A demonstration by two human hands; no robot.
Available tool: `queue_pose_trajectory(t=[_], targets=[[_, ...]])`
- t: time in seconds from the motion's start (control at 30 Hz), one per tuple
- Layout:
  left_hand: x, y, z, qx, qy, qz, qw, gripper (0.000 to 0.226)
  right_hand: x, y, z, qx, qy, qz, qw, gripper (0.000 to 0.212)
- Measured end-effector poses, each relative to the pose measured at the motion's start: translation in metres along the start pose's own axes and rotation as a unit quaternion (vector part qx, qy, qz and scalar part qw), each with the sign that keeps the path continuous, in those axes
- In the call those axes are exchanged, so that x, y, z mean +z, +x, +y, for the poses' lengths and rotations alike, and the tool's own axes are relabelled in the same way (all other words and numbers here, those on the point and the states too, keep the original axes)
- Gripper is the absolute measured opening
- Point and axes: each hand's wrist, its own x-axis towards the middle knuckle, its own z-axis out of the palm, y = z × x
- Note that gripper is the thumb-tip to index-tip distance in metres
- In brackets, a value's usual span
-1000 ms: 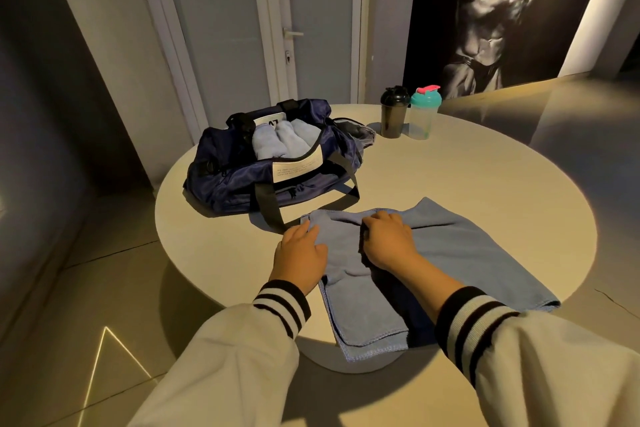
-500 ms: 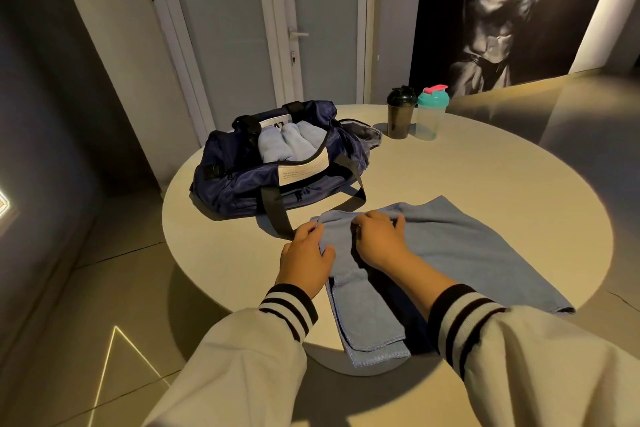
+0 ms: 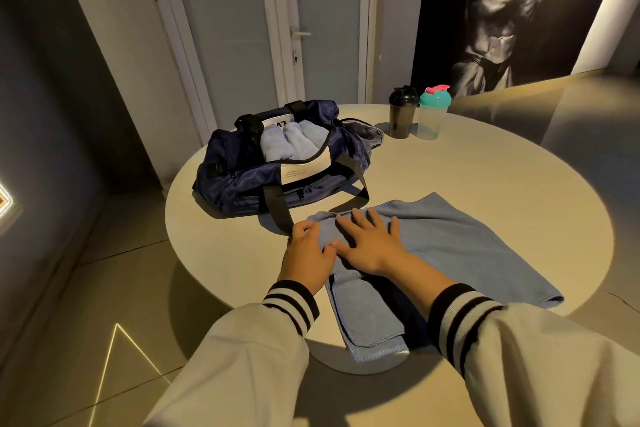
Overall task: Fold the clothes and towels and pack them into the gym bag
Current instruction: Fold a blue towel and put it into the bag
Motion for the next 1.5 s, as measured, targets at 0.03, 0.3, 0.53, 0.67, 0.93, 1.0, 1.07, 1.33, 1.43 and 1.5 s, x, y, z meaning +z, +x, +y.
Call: queue_pose_trajectory(t=[0.03, 0.3, 0.53, 0.67, 0.93, 1.0, 1.07, 1.33, 1.43, 1.5], targets=[[0.001, 0.001, 0.0, 0.002, 0.006, -0.004, 1.0, 0.049, 0.0, -0.006, 0.0, -0.017, -0.002, 0.044, 0.999, 0.058], [-0.01, -0.034, 0.012, 0.11, 0.031, 0.087, 0.99, 0.028, 0.014, -0.067, -0.004, -0.094, 0.061, 0.132, 0.985, 0.035], [-0.012, -0.082, 0.009, 0.096, 0.106, 0.036, 0.989, 0.035, 0.011, -0.139, 0.019, -0.166, 0.165, 0.18, 0.955, 0.011], [-0.009, -0.113, 0.018, 0.175, 0.04, 0.058, 0.982, 0.018, 0.024, -0.161, 0.023, -0.174, 0.157, 0.146, 0.961, 0.013], [-0.009, -0.148, 0.016, 0.159, 0.06, -0.02, 0.985, 0.034, 0.033, -0.172, 0.017, -0.188, 0.137, 0.185, 0.955, 0.012], [-0.011, -0.15, 0.02, 0.149, 0.067, -0.027, 0.986, 0.038, 0.032, -0.174, 0.014, -0.191, 0.119, 0.188, 0.956, 0.01], [-0.013, -0.15, 0.022, 0.143, 0.067, -0.036, 0.987, 0.038, 0.032, -0.175, 0.014, -0.195, 0.11, 0.184, 0.957, 0.009], [-0.011, -0.153, 0.02, 0.126, 0.094, -0.05, 0.986, 0.04, 0.037, -0.18, 0.009, -0.161, 0.181, 0.204, 0.948, 0.012], [-0.014, -0.152, 0.024, 0.115, 0.081, -0.057, 0.988, 0.041, 0.039, -0.182, 0.012, -0.175, 0.209, 0.205, 0.94, 0.013], [-0.014, -0.152, 0.026, 0.106, 0.074, -0.061, 0.99, 0.041, 0.039, -0.183, 0.015, -0.189, 0.212, 0.199, 0.938, 0.014]])
